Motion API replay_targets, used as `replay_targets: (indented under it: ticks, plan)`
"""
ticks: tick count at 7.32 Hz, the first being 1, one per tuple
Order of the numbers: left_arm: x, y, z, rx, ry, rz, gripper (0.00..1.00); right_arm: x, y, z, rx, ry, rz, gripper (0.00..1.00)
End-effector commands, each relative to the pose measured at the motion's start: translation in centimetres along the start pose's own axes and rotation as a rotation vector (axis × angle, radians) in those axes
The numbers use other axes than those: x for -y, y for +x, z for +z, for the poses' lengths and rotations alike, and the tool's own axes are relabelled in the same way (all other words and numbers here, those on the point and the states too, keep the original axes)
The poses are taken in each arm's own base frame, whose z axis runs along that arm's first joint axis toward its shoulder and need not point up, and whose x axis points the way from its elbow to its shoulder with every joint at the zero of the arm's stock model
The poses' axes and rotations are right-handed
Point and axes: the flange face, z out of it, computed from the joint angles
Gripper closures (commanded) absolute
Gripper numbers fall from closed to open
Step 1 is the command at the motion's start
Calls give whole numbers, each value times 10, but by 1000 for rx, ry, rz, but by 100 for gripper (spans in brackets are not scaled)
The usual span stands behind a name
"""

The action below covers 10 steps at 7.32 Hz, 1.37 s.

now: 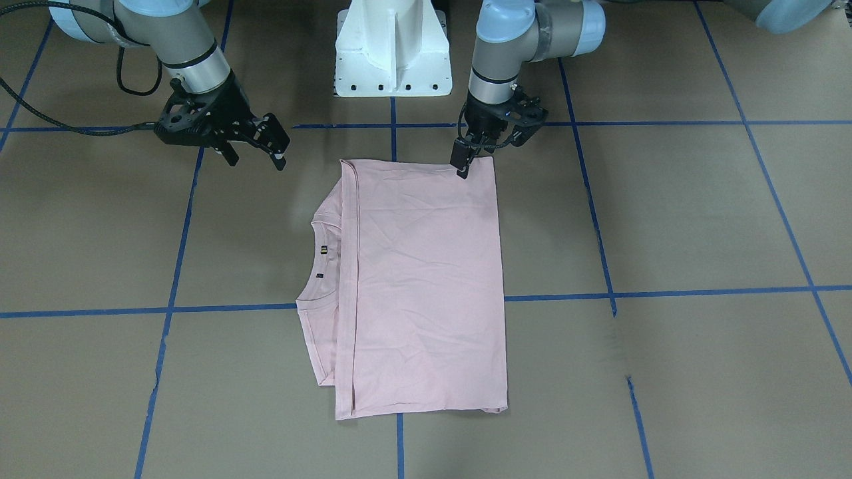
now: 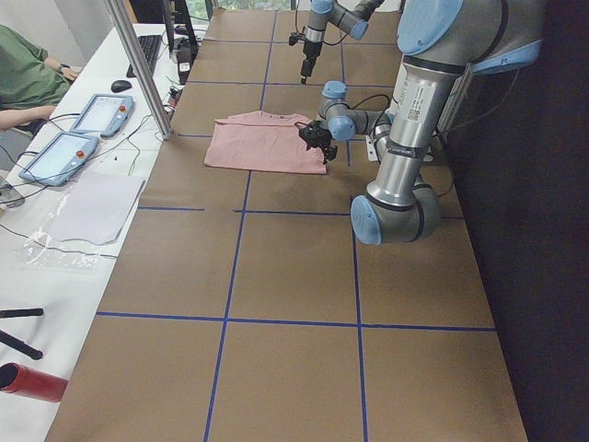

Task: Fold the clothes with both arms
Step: 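Move both grippers to the shirt's corners nearest the robot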

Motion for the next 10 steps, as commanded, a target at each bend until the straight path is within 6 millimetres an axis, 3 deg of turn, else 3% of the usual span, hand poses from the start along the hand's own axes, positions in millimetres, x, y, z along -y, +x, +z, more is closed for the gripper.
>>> replay_targets:
  ticks: [1,3,4,8,9,10]
  plan:
    - [-2,-22,21,54,24,-5,2,0,-7,-2,13,0,-3,0]
    - [4,-27,25,54,47,-4,6,1,-8,-4,16,0,-2,0]
    - [4,-27,25,54,47,-5,13,1,-7,-4,14,0,-2,0]
    - [1,-27,23,49,43,-2,94,2,-7,-4,15,1,0,0]
    - [0,-26,21,47,39,2,100,3,-6,-5,15,2,1,0]
    - [-2,-23,16,37,32,7,100,3,-6,-4,13,1,1,0]
